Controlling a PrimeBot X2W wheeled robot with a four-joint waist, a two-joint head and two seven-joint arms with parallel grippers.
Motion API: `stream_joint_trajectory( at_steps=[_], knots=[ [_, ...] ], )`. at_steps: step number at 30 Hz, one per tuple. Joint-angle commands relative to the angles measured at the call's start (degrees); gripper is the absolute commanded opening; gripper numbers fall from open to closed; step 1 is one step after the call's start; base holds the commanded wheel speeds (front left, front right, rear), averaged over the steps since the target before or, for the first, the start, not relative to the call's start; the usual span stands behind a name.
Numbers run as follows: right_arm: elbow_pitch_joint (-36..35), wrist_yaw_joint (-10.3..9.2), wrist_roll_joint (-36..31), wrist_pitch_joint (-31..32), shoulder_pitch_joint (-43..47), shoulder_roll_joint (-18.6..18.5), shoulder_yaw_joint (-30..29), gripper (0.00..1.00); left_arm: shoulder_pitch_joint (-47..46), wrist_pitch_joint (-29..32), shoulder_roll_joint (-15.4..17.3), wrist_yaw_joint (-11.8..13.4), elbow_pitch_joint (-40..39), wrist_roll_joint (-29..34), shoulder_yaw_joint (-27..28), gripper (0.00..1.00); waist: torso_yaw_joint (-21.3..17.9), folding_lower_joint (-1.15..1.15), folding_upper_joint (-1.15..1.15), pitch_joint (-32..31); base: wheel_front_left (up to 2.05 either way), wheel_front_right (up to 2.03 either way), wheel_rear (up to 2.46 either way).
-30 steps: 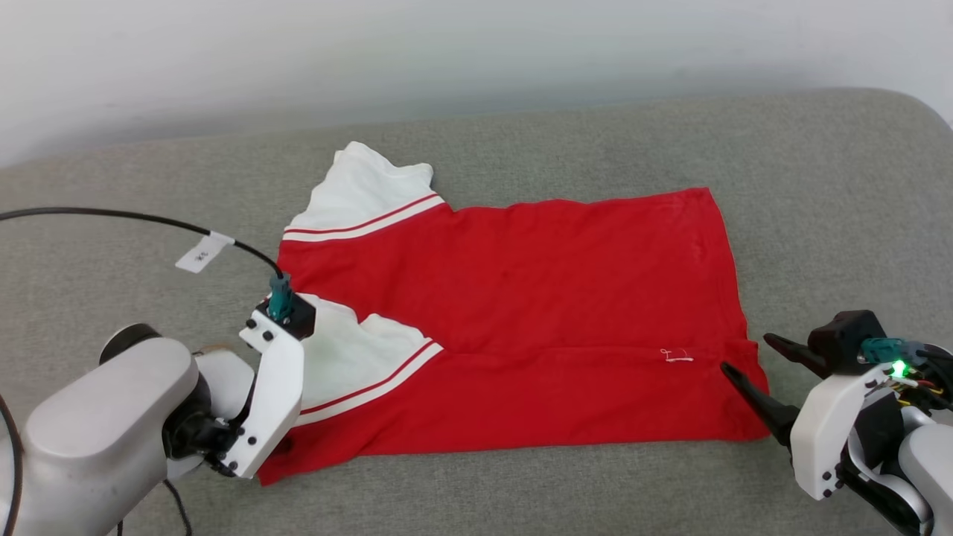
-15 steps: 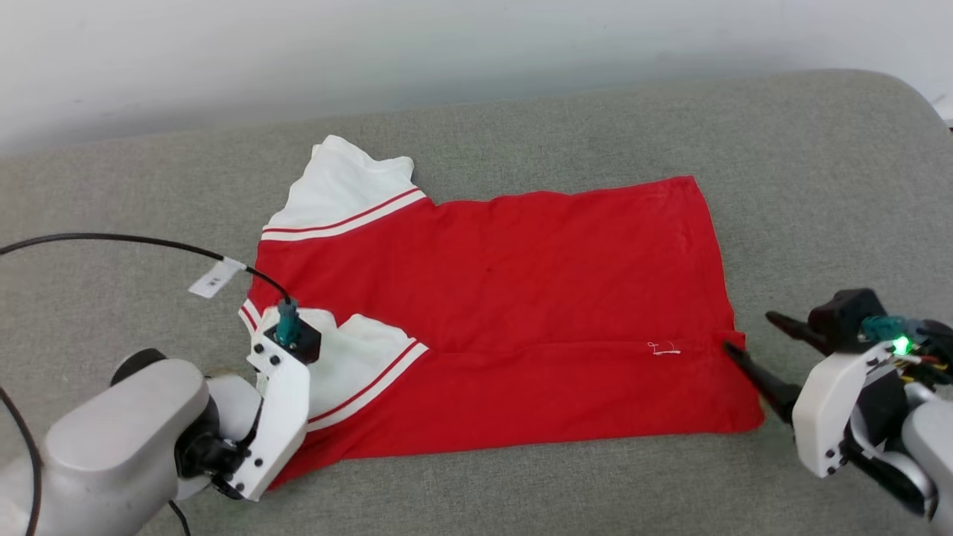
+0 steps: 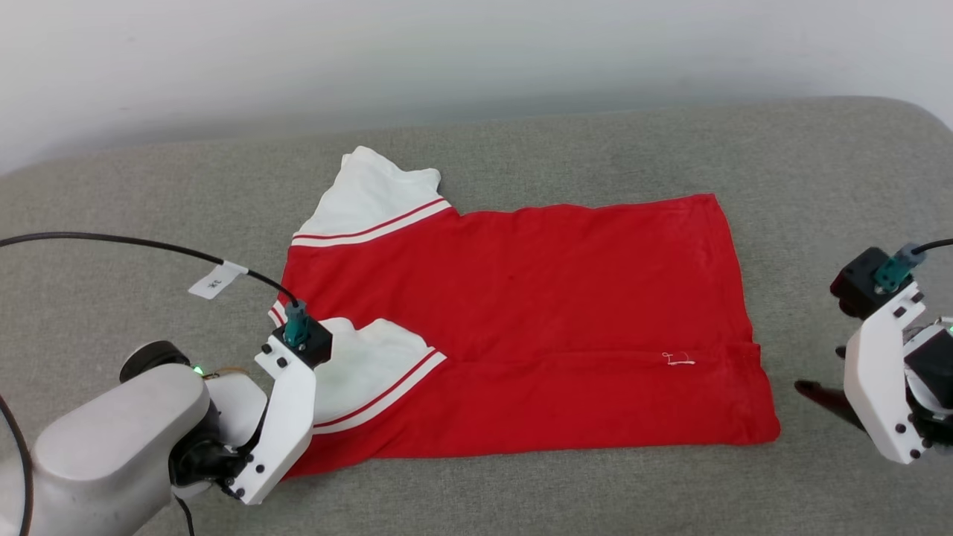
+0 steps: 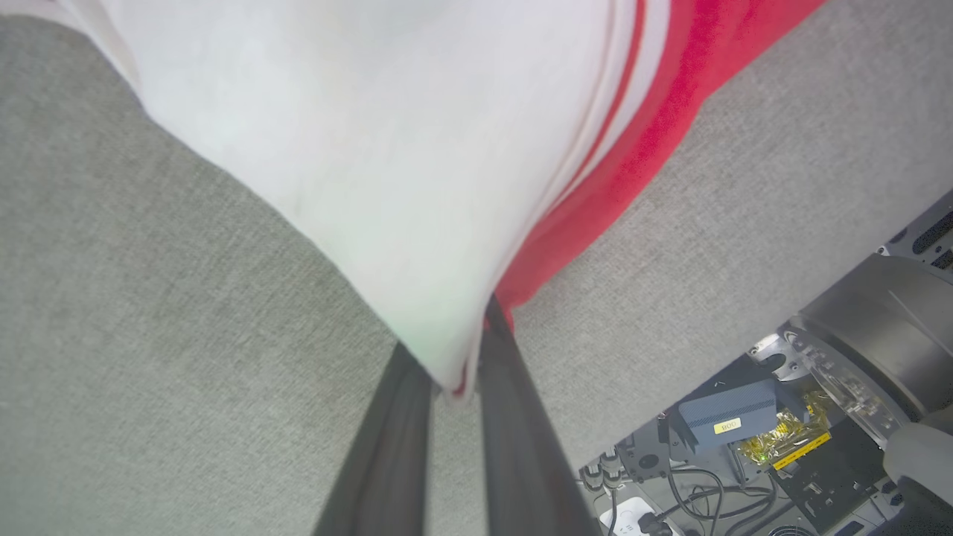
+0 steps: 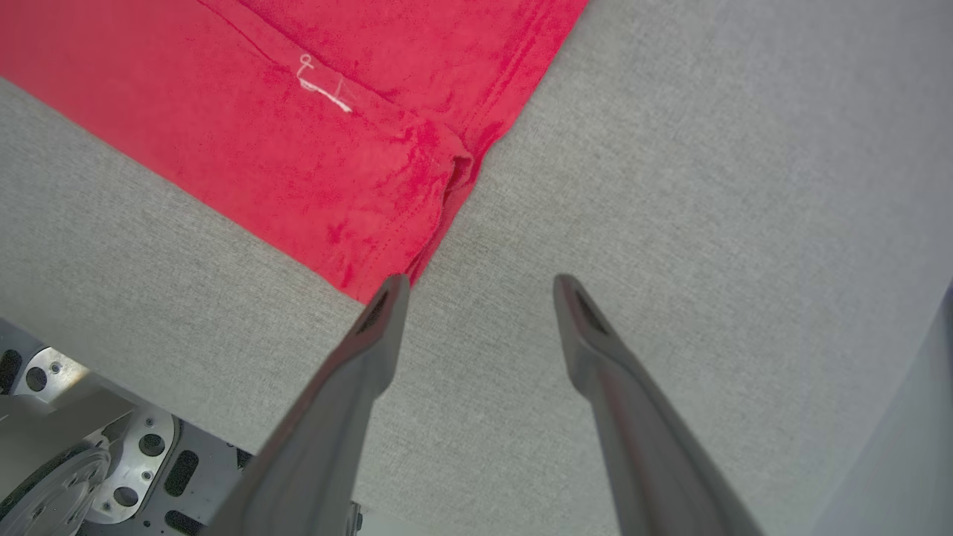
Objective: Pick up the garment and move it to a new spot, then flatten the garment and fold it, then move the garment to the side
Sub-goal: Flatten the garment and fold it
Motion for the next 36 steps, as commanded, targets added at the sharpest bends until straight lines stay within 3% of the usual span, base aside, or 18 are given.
stream_joint_trajectory(
  at_steps=[1,7,15,20,21,22,26,36],
  knots=[
    [0.41,-0.04,0.70,1.73,-0.43,0.53,0.56,1.00,-0.94,-0.31,0.24,0.02,-0.63,0.29,-0.20,0.00,0.53,0.00,0.00,0.66,0.00,0.00,0.00],
    [4.78,-0.04,1.64,5.38,-0.66,4.03,1.65,1.00,-2.72,-0.31,-0.40,0.01,-2.58,1.35,-0.68,0.00,1.95,0.00,0.00,3.05,0.00,0.00,0.00],
    [10.57,-0.03,1.62,4.15,2.21,9.08,5.77,1.00,-4.95,-0.45,-1.47,0.01,-3.13,1.94,-1.45,0.00,3.60,0.00,0.00,5.65,0.00,0.00,0.00],
    [12.38,-0.03,2.84,2.38,3.05,9.97,8.45,1.00,-4.87,-1.37,-1.07,0.01,-2.41,1.21,-1.76,0.00,3.62,0.00,0.00,6.32,0.00,0.00,0.00],
    [12.20,-0.03,2.99,1.55,2.73,9.86,8.59,0.40,-4.63,-1.71,-1.00,0.01,-2.11,1.14,-1.80,0.00,3.52,0.00,0.00,6.35,0.00,0.00,0.00],
    [11.92,-0.03,3.18,0.61,2.16,9.72,8.59,0.00,-4.31,-2.02,-0.92,0.01,-1.75,0.88,-1.84,0.00,3.38,0.00,0.00,6.30,0.00,0.00,0.00],
    [11.20,-0.03,2.84,-1.91,0.50,8.19,9.17,0.00,-3.05,-2.92,-1.11,0.01,-0.66,0.46,-2.04,0.00,3.05,0.00,0.00,5.36,0.00,0.00,0.00],
    [4.20,-0.04,5.69,-7.21,1.41,-0.06,10.96,0.00,1.10,-5.86,-0.05,0.00,-0.43,-2.34,-2.35,0.00,2.22,0.00,0.00,-0.98,0.00,0.00,0.00]
  ],
)
